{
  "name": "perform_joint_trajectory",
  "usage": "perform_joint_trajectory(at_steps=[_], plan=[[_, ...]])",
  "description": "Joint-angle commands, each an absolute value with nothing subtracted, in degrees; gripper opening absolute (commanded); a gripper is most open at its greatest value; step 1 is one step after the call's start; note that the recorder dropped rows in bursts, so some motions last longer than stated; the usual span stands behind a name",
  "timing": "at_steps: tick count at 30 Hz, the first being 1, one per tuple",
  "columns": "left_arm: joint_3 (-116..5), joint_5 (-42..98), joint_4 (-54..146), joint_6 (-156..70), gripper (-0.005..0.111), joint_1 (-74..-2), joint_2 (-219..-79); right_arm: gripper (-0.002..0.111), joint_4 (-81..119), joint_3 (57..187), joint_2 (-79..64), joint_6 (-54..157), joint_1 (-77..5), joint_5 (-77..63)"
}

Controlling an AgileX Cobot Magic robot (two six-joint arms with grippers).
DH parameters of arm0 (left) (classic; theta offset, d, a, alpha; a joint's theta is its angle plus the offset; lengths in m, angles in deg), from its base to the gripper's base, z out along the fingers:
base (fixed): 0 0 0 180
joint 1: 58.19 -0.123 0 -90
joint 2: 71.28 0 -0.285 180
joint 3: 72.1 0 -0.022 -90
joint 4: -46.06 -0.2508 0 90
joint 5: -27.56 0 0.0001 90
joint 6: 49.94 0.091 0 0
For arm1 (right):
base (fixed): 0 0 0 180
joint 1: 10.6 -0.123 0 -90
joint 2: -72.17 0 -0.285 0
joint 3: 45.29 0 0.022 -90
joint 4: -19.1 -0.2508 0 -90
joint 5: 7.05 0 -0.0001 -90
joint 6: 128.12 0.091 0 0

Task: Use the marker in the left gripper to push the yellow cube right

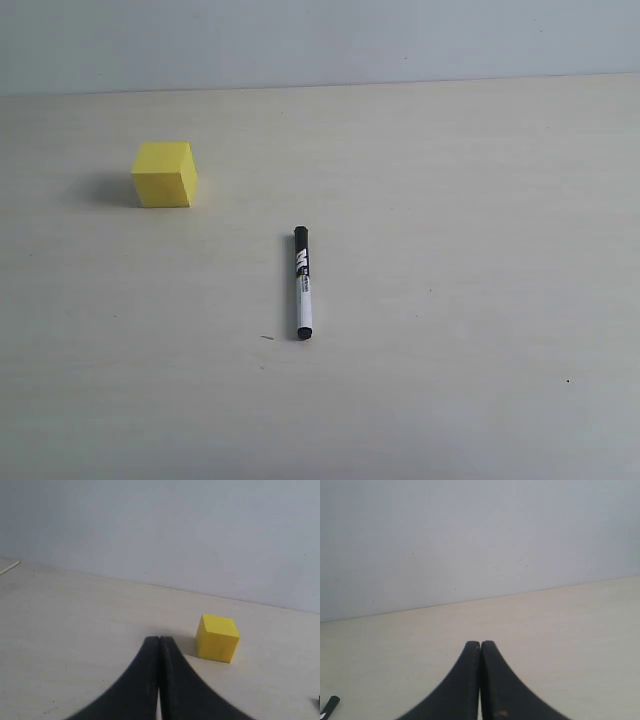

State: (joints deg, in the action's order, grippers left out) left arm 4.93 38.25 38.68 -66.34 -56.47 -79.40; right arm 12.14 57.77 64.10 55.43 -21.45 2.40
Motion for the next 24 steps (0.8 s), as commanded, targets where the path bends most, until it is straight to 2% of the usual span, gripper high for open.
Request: perform_joint_trajectory(at_steps=[1,9,13,20,24], plan=[[5.1,38.0,32.0,-60.3,0.001,-56.5,-79.1,0.0,12.0,57.5,64.4,54.9,-21.2,1.8],[5.1,37.7,23.7,-54.9,0.001,-56.5,-79.1,0.0,12.0,57.5,64.4,54.9,-21.2,1.8],[5.1,29.8,19.7,-51.1,0.001,-56.5,-79.1,0.0,12.0,57.5,64.4,54.9,-21.2,1.8],[5.1,11.0,24.3,-71.1,0.001,-56.5,-79.1,0.0,12.0,57.5,64.4,54.9,-21.2,1.8],[5.1,5.9,27.4,-102.1,0.0,-56.5,-79.1,0.0,12.0,57.5,64.4,54.9,-21.2,1.8]])
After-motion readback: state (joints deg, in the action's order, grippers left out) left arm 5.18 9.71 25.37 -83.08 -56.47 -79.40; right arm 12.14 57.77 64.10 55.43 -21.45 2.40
